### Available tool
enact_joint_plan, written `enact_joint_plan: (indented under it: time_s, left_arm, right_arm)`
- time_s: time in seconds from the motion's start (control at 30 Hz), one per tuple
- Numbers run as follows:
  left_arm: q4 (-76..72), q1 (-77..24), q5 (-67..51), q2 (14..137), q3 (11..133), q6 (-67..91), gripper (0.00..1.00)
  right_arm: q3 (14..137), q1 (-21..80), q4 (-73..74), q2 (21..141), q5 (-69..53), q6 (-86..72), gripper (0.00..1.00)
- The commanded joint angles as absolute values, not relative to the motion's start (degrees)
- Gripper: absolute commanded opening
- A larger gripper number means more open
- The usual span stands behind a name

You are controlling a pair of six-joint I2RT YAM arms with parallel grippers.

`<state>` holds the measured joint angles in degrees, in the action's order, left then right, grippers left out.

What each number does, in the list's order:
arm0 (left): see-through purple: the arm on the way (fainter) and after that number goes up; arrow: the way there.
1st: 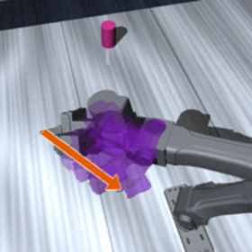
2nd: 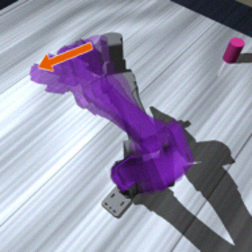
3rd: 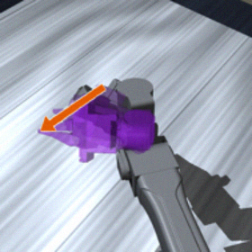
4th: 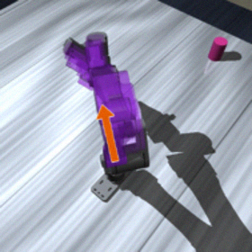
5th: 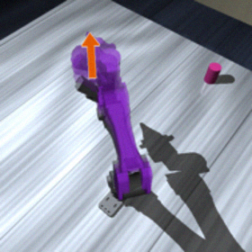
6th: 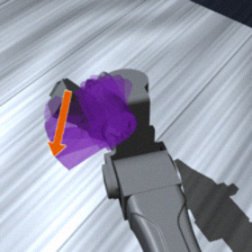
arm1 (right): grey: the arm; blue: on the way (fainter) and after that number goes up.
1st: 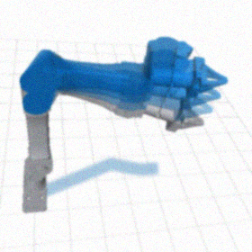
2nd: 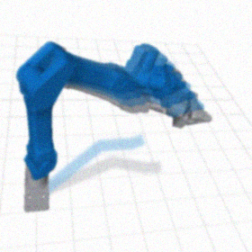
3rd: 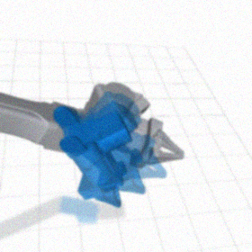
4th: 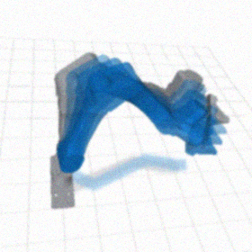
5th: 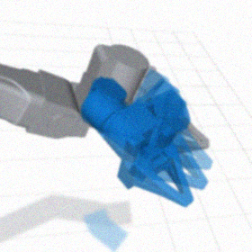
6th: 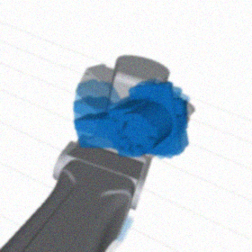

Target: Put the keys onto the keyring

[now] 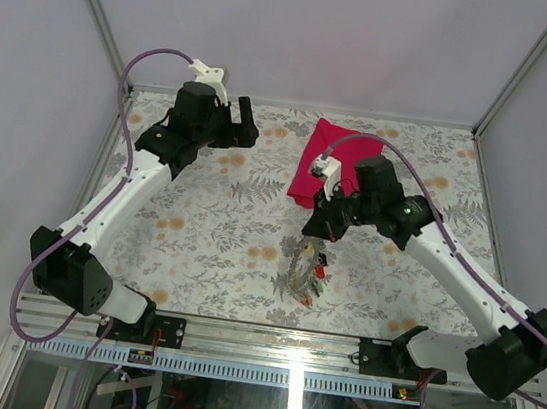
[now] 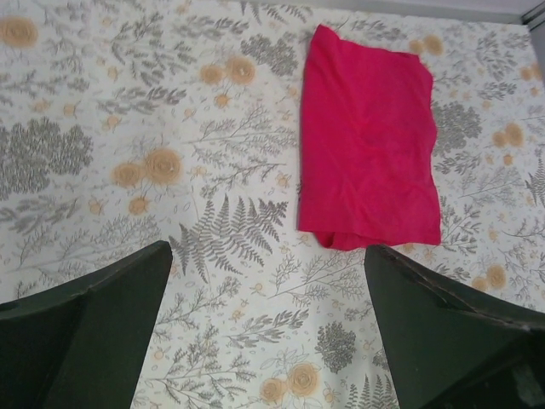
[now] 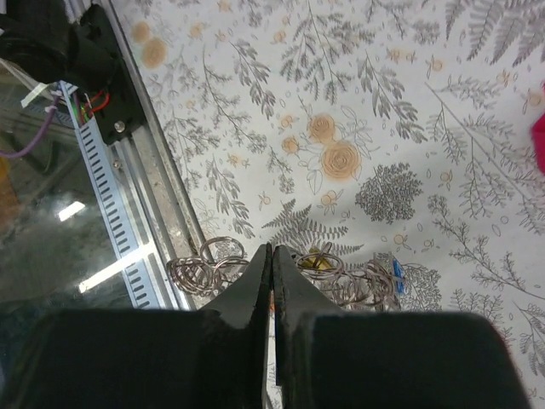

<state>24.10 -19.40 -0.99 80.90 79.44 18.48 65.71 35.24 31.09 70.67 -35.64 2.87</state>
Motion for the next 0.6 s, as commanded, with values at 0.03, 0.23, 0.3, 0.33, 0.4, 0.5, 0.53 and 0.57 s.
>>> enact_joint_plan:
  time_s: [0.03,0.23,0.3,0.33,0.4,0.5,0.53,0.57]
  left_arm:
    - [26.26,-19.0,2.88,80.95,80.86,22.47,1.0]
    - [26.54,-18.37,4.84,78.99,79.33,22.99,1.0]
    - [26.52,-18.25,4.47,78.2,78.82,20.92,1.0]
    - [26.17,-18.2,4.44,77.66,78.34,20.06,1.0]
    - [25.53,-18.19,5.12,76.52,77.32,18.67,1.0]
    - [25.12,-18.19,7.22,75.51,76.56,17.76,1.0]
    - [24.95,-18.25,8.04,74.98,76.25,17.61,1.0]
    - [24.7,-18.21,8.72,74.73,76.01,17.51,1.0]
  right_arm:
    - [69.48,35.68,27.59,77.99,-33.81,1.39,0.0]
    - [73.31,35.68,23.04,88.43,-32.45,-1.14,0.0]
    - [74.73,35.68,22.12,91.36,-32.23,-2.03,0.0]
    - [75.39,35.68,21.39,92.64,-32.09,-2.64,0.0]
    - [76.03,35.75,19.27,94.76,-31.8,-4.53,0.01]
    - [76.84,36.38,16.04,98.1,-30.81,-7.03,0.06]
    - [77.18,36.79,15.44,99.02,-30.52,-7.55,0.08]
    - [77.65,37.35,15.27,99.84,-30.16,-7.85,0.1]
